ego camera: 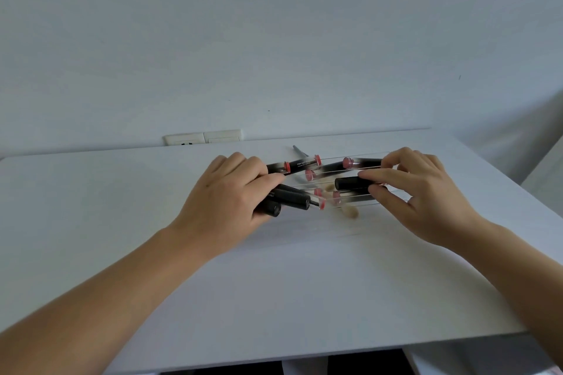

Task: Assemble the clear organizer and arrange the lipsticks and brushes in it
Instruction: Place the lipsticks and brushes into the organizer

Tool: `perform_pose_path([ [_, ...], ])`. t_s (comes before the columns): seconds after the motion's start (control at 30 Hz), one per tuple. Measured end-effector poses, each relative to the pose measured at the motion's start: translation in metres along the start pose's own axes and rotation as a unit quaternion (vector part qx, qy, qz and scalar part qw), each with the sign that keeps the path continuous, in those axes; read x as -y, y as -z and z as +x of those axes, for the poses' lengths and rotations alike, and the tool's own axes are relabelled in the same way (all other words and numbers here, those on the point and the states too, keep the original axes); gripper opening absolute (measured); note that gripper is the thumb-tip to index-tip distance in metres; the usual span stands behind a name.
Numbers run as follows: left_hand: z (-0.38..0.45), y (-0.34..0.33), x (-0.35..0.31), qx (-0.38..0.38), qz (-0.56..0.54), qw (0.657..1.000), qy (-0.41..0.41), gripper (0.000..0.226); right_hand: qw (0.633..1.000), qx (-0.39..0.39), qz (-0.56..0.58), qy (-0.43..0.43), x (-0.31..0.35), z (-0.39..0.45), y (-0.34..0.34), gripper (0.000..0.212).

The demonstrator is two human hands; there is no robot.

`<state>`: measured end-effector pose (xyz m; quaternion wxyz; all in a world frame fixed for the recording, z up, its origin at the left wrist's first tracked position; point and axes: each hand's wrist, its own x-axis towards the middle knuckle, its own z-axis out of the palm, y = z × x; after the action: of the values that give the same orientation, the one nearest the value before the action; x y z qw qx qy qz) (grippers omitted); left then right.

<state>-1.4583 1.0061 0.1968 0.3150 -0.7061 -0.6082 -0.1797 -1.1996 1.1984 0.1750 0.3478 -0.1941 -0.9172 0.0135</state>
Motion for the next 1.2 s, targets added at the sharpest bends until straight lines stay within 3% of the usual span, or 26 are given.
perform_pose_path([
  [0.23, -0.001, 0.009, 0.001, 0.031, -0.017, 0.999, -0.023, 0.047, 1.0, -0.016, -0.01, 0.003, 0.005, -0.001, -0.001, 0.034],
  [0.53, -0.017, 0.006, 0.002, 0.055, -0.016, 0.998, -0.029, 0.037, 0.999, -0.023, -0.034, -0.001, 0.02, -0.001, 0.007, 0.035],
  [0.63, -0.019, 0.004, 0.001, 0.058, -0.024, 0.998, -0.02, 0.041, 0.997, -0.056, -0.046, 0.028, 0.045, -0.006, 0.015, 0.045],
  [0.73, -0.021, 0.003, -0.001, 0.063, -0.047, 0.997, 0.0, 0.044, 0.975, 0.046, 0.009, 0.219, 0.09, -0.02, 0.013, 0.057],
  [0.8, -0.02, 0.003, -0.002, 0.075, -0.052, 0.996, 0.01, 0.045, 0.948, 0.156, 0.022, 0.276, 0.101, -0.024, 0.009, 0.046],
  [0.93, -0.019, 0.004, -0.003, 0.074, -0.064, 0.995, 0.017, 0.041, 0.935, 0.231, 0.029, 0.267, 0.099, -0.019, 0.007, 0.039],
  [1.1, -0.018, 0.002, -0.002, 0.078, -0.06, 0.995, 0.02, 0.044, 0.939, 0.227, 0.053, 0.254, 0.096, -0.017, 0.001, 0.034],
  [1.2, -0.018, 0.004, -0.002, 0.087, -0.065, 0.994, 0.027, 0.06, 0.943, 0.205, 0.052, 0.257, 0.096, -0.016, 0.0, 0.031],
])
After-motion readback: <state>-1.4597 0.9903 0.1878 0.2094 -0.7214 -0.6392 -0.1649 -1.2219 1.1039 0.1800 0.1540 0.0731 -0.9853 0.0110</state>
